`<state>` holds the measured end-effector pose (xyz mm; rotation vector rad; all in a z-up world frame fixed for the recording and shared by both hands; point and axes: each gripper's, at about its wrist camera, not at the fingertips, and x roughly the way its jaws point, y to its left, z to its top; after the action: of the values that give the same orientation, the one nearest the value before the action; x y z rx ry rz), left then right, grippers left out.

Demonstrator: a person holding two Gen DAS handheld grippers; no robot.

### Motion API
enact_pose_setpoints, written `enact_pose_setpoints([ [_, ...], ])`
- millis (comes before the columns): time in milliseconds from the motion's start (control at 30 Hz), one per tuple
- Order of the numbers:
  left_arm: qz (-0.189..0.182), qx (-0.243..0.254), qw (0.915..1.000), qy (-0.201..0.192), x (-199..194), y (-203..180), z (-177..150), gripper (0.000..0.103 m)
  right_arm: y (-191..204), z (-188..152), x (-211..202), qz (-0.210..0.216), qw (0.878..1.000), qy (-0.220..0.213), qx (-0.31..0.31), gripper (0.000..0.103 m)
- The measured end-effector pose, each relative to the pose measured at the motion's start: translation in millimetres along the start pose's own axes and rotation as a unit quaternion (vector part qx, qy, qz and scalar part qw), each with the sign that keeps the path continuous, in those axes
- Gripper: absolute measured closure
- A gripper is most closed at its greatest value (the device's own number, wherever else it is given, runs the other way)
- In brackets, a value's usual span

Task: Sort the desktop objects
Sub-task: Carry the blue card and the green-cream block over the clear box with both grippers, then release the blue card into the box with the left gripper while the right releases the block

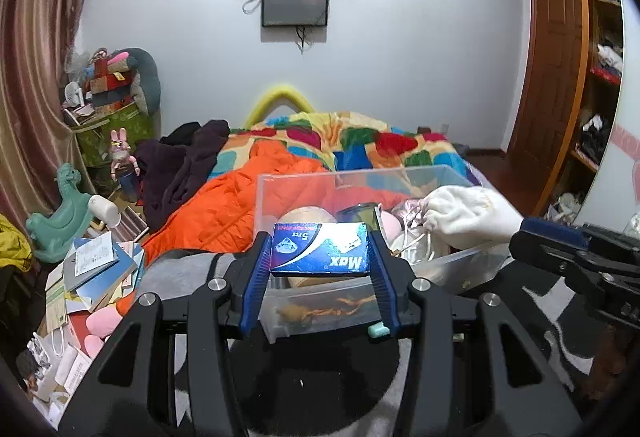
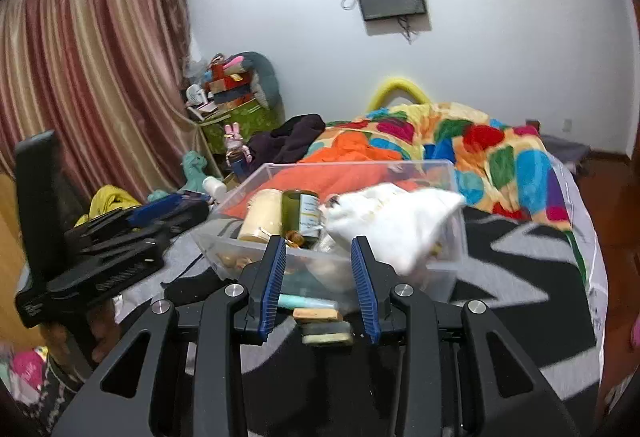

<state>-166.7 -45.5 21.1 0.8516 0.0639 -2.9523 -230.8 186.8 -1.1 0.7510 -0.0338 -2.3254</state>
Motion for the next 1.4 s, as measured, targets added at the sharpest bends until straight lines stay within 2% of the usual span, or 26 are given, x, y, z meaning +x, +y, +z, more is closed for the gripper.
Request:
enact_pose_setpoints([
  [133, 0.002, -0.005, 0.9998, 0.018, 18.5, 4.3, -2.0, 0.056, 8.0, -1.3, 12.2, -0.023, 0.999, 0.015, -0.029, 0.072],
  [267, 0.0, -0.017, 0.9995, 0.025, 28.9, 13.2, -4.0, 0.056, 10.4, -21.6, 12.3, -0.019, 0.998, 0.034, -0.046, 0.072],
  [400, -0.023, -0.037, 0.9982, 0.042, 39.3, 20.5, -4.4, 0.056, 9.9, -42.7, 24.7, -0.031, 0.994, 0.081, -0.064, 0.071],
  [500, -0.016, -0.031, 0.9987, 0.038, 37.7, 18.7, -4.6, 0.056, 1.8, -52.2, 38.7, -0.042, 0.99, 0.118, -0.059, 0.071],
  [567, -0.012, -0.025, 0.9988, 0.039, 39.4, 15.7, -5.2, 0.056, -2.8, -56.2, 45.2, -0.033, 0.989, 0.137, -0.051, 0.071],
  [700, -0.008, -0.021, 0.9987, 0.045, 43.7, 13.7, -6.0, 0.056, -0.9, -60.4, 46.2, -0.019, 0.988, 0.142, -0.06, 0.065],
  [833, -0.002, -0.013, 0.999, 0.043, 45.1, 9.6, -7.3, 0.056, 8.0, -66.5, 52.0, -0.017, 0.985, 0.152, -0.083, 0.065],
  [900, 0.007, -0.002, 0.9992, 0.04, 45.8, 5.9, -8.7, 0.056, 15.3, -69.6, 55.0, -0.027, 0.982, 0.157, -0.104, 0.068],
  [967, 0.009, 0.0, 0.9992, 0.038, 46.3, 4.6, -9.5, 0.056, 21.6, -70.5, 53.4, -0.036, 0.98, 0.153, -0.119, 0.088],
  [1067, 0.007, -0.001, 0.9993, 0.036, 47.1, 6.7, -9.6, 0.056, 21.1, -68.4, 50.5, -0.026, 0.982, 0.153, -0.109, 0.088],
  [1333, 0.007, -0.001, 0.9995, 0.03, 46.1, 7.4, -11.4, 0.055, 18.1, -55.3, 25.5, -0.006, 0.989, 0.12, -0.091, 0.088],
  [1400, 0.003, 0.0, 0.9995, 0.03, 46.0, 7.2, -11.2, 0.05, 18.5, -50.3, 19.0, 0.0, 0.99, 0.11, -0.089, 0.088],
])
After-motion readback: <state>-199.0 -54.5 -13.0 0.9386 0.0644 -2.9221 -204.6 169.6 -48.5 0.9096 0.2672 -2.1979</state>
